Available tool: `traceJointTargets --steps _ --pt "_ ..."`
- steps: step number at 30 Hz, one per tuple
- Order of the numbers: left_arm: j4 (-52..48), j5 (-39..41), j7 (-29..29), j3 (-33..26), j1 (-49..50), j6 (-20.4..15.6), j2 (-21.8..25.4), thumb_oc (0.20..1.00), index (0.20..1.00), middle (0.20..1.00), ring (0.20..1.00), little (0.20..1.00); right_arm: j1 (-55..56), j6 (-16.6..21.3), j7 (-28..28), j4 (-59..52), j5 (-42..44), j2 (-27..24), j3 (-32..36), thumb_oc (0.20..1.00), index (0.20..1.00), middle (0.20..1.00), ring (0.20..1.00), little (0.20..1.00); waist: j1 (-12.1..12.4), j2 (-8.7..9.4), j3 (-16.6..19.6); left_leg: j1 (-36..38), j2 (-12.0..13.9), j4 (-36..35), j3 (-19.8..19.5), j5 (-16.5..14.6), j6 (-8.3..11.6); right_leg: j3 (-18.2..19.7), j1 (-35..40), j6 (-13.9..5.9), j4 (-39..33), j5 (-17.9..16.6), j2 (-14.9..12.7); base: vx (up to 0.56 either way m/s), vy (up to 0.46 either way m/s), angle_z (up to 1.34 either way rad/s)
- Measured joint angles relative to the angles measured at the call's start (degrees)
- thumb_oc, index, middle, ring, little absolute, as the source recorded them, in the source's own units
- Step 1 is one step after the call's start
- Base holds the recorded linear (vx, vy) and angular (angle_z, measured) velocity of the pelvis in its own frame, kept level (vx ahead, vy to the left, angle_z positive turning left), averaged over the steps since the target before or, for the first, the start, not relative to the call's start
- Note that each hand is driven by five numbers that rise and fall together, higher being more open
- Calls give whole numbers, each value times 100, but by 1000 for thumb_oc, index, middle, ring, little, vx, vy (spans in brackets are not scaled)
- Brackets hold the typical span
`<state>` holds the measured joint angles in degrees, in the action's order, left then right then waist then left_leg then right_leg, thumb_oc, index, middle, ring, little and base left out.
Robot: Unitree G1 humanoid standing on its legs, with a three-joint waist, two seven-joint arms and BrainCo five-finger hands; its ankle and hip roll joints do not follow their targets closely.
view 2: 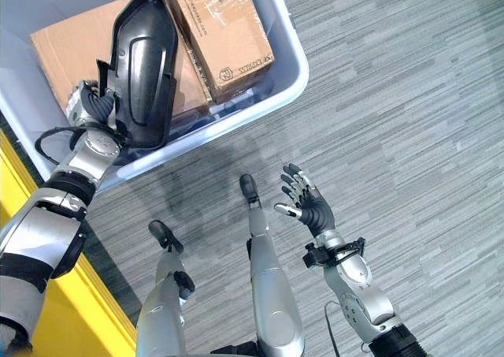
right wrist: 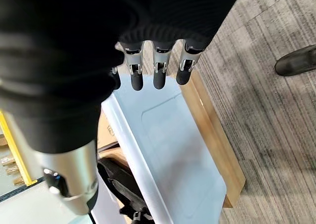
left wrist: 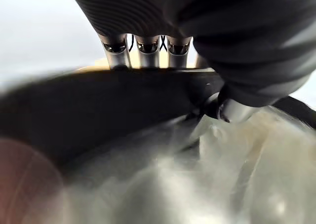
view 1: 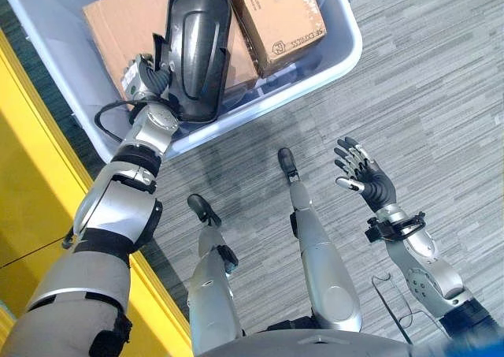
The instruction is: Move parts from the plastic box to the shelf.
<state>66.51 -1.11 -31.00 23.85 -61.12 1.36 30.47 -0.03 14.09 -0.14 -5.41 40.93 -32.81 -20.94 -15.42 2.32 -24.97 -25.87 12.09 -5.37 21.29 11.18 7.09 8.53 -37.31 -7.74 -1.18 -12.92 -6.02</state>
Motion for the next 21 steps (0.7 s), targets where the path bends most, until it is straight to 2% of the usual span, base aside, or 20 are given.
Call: traceJointTargets --steps 3,4,5,7,8,9,11,14,21 --pt "-52 298 71 -198 184 -58 -195 200 200 200 200 200 0 -9 -1 2 -1 1 -5 1000 1000 1000 1000 1000 46 5 14 10 -13 0 -28 10 -12 -18 21 -3 12 2 -16 5 12 4" --pt "-388 672 114 -574 446 -149 -276 200 200 200 200 200 1 -13 -5 17 0 7 -6 1000 1000 1000 1000 1000 76 5 14 72 -12 0 -39 13 -16 -29 98 -3 12 2 -18 5 22 8" --pt "-1291 965 97 -869 982 -209 -287 200 200 200 200 200 35 -18 -21 18 0 3 -5 1000 1000 1000 1000 1000 78 -2 17 140 -10 0 -95 13 -16 -84 204 0 4 16 -28 10 28 14" --pt "-1914 1192 101 -903 1444 -411 -299 200 200 200 200 200 57 -33 -48 31 -2 9 2 1000 1000 1000 1000 1000 144 -7 19 186 -10 0 -175 15 -19 -160 306 1 5 39 -46 3 23 16" --pt "-2532 1323 91 -1120 1843 -452 -363 200 200 200 200 200 69 -52 -75 29 -3 7 -2 1000 1000 1000 1000 1000 152 -5 18 250 -16 0 -185 16 -20 -169 370 3 -2 42 -55 2 33 8" --pt "-2715 1399 83 -1138 2057 -547 -425 200 200 200 200 200 94 -68 -99 31 -4 8 1 1000 1000 1000 1000 1000 244 -7 19 319 -21 0 -188 16 -20 -170 444 3 -1 49 -59 3 47 8" --pt "-3177 1406 64 -1269 2696 -673 -438 200 200 200 200 200 88 -122 -139 93 -5 4 33 1000 1000 1000 1000 1000 425 -39 36 478 -38 -2 -292 3 -34 -257 666 -36 2 139 -109 16 46 18" --pt "-3239 1385 53 -1482 2983 -672 -423 200 200 200 200 200 95 -130 -153 98 -7 4 55 1000 1000 1000 1000 1000 509 -78 58 504 -85 -2 -357 -25 -76 -303 735 -38 -3 142 -189 -39 19 14" --pt "-3849 962 -86 -1744 3153 -648 -190 200 200 200 200 200 97 -253 -145 104 -7 1 125 1000 1000 1000 1000 1000 575 -88 65 624 -167 -1 -438 -18 -147 -379 932 -55 -26 119 -268 6 21 8"
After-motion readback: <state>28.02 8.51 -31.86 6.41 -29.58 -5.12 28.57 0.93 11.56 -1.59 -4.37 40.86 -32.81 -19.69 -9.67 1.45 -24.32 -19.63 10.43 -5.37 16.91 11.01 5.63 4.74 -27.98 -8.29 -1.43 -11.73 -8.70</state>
